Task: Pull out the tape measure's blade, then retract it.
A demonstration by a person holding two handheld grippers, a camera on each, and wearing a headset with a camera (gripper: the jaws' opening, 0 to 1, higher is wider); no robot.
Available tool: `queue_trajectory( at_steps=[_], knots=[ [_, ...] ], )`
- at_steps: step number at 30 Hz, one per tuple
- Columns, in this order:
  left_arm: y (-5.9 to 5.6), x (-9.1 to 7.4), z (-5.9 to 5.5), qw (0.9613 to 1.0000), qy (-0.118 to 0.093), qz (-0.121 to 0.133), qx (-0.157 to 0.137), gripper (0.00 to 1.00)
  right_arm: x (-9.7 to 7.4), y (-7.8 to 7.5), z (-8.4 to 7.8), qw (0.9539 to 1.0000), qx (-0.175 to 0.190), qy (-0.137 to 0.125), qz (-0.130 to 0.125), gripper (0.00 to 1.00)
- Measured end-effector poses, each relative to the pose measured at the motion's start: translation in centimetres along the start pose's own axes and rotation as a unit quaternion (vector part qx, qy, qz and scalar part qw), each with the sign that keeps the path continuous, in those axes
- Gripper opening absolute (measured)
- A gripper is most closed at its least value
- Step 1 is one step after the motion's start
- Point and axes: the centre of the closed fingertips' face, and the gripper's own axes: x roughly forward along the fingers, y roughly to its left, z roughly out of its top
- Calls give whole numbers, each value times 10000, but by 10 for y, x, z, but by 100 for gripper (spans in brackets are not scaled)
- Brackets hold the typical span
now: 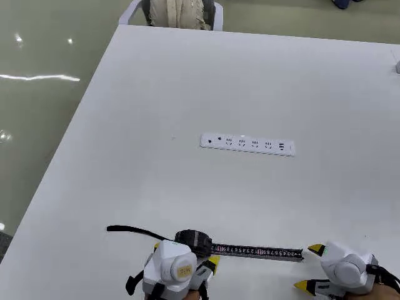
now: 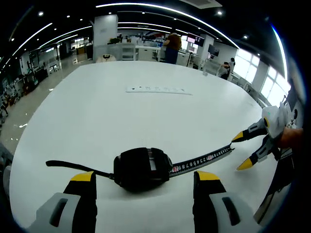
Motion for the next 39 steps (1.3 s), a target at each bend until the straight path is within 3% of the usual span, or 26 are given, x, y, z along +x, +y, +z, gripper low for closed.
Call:
queue_trajectory(
  at_steps=[39],
  knots=[
    [7, 34, 2, 9997, 155, 115, -132, 73, 16, -23, -1, 9950, -776, 453, 439, 39]
  ],
)
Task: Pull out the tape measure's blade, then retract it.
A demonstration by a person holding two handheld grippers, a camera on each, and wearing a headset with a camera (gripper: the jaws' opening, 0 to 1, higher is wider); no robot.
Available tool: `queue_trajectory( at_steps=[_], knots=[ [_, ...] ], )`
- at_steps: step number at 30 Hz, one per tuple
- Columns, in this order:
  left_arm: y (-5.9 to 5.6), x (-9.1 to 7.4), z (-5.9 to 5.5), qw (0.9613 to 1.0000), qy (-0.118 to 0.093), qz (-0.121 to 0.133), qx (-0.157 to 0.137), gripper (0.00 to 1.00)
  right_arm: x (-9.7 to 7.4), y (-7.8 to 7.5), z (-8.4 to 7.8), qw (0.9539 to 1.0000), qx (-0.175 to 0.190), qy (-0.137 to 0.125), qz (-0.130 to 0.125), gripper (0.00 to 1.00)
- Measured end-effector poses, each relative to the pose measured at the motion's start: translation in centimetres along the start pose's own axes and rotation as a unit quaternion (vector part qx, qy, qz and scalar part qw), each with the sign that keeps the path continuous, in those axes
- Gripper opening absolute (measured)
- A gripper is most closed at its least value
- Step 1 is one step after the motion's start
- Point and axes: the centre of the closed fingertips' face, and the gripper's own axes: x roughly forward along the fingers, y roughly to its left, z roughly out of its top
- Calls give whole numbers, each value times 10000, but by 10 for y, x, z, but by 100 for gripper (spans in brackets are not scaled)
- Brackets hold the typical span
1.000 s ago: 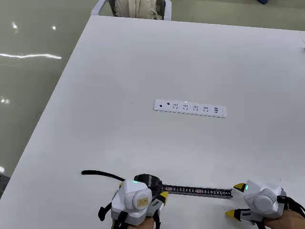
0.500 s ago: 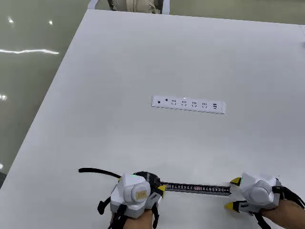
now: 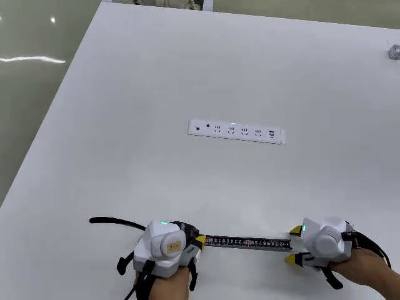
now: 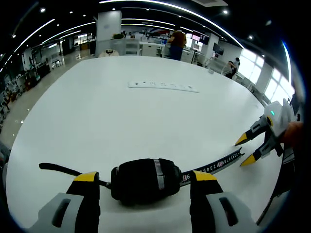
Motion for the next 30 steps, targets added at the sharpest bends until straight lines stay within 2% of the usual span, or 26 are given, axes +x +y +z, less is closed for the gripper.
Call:
queue_trajectory(
  at_steps=[13, 30],
  knots=[
    [1, 6, -6, 9999, 90, 21, -86, 72, 0, 2, 3, 9992, -345, 47, 188, 31],
    [2, 11, -7, 9998, 111, 11, -141, 68, 1, 2, 5, 9984, -488, 49, 296, 21]
  ],
)
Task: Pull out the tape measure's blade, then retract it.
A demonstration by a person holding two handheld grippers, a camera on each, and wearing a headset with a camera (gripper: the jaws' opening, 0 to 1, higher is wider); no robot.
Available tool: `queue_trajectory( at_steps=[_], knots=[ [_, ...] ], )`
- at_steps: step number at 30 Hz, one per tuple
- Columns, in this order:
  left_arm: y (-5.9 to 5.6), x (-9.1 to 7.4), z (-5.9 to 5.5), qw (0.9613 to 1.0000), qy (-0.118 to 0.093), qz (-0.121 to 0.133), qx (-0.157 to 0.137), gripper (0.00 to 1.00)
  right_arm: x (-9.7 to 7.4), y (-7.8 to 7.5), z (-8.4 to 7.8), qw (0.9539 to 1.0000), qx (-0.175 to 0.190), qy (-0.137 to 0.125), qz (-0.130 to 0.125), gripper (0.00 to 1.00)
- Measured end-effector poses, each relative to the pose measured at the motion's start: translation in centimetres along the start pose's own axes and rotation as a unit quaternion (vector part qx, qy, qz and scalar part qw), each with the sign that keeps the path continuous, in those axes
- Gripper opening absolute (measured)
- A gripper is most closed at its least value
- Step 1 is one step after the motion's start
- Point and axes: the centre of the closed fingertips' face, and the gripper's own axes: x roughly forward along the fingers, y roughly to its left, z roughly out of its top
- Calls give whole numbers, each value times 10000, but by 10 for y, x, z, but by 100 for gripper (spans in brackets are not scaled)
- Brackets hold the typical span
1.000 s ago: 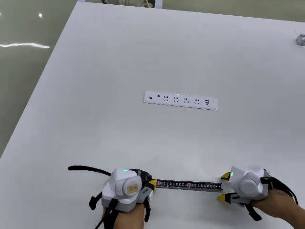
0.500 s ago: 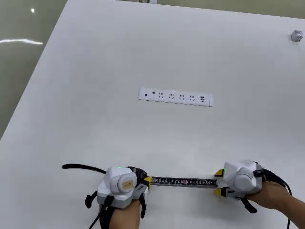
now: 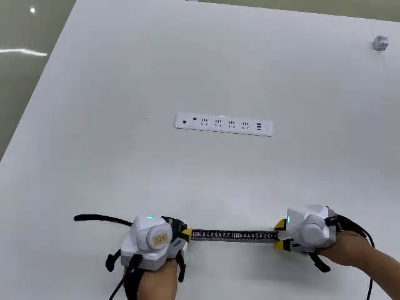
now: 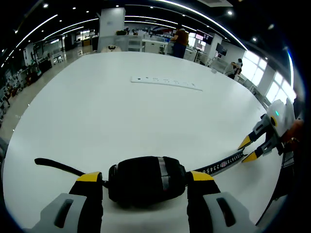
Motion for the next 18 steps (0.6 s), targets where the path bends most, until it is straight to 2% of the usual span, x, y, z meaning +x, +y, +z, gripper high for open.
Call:
queue_trajectory(
  at_steps=[6, 18],
  knots=[
    [-1, 2, -1, 10000, -2, -7, -7, 67, 2, 0, -1, 10000, -34, 3, 39, 17],
    [-3, 6, -1, 10000, 21, -15, -65, 66, 2, 0, 0, 10000, -41, 25, 47, 16]
  ],
)
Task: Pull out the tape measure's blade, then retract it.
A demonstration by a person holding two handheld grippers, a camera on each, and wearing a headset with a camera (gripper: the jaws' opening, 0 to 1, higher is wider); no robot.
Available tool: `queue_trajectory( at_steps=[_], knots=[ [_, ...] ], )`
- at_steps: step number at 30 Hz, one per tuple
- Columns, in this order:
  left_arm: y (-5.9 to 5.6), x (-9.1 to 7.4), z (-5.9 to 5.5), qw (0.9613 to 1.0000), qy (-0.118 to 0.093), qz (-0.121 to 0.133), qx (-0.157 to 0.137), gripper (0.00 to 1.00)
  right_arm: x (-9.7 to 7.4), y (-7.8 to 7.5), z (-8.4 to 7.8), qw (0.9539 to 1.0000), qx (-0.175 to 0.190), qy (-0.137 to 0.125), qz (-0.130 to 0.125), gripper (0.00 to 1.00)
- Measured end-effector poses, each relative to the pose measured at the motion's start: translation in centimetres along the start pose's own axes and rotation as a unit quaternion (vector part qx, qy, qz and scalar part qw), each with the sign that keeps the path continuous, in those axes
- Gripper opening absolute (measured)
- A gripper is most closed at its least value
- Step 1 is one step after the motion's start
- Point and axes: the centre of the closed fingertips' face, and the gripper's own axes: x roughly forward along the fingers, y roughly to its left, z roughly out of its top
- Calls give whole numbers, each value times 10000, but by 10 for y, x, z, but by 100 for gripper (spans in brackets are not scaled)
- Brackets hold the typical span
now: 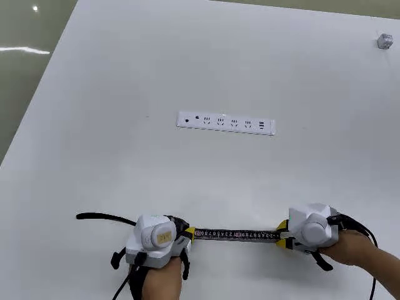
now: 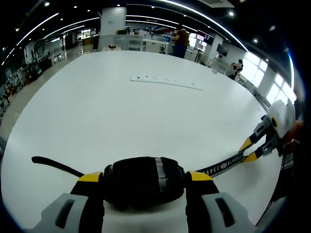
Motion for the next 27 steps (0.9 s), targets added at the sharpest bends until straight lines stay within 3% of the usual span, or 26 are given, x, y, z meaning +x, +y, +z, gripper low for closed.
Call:
queue_trajectory(
  at_steps=[27],
  knots=[
    [1, 1, 0, 10000, 1, -17, 67, 64, -1, 2, 1, 9998, -198, 48, -15, 13]
  ],
)
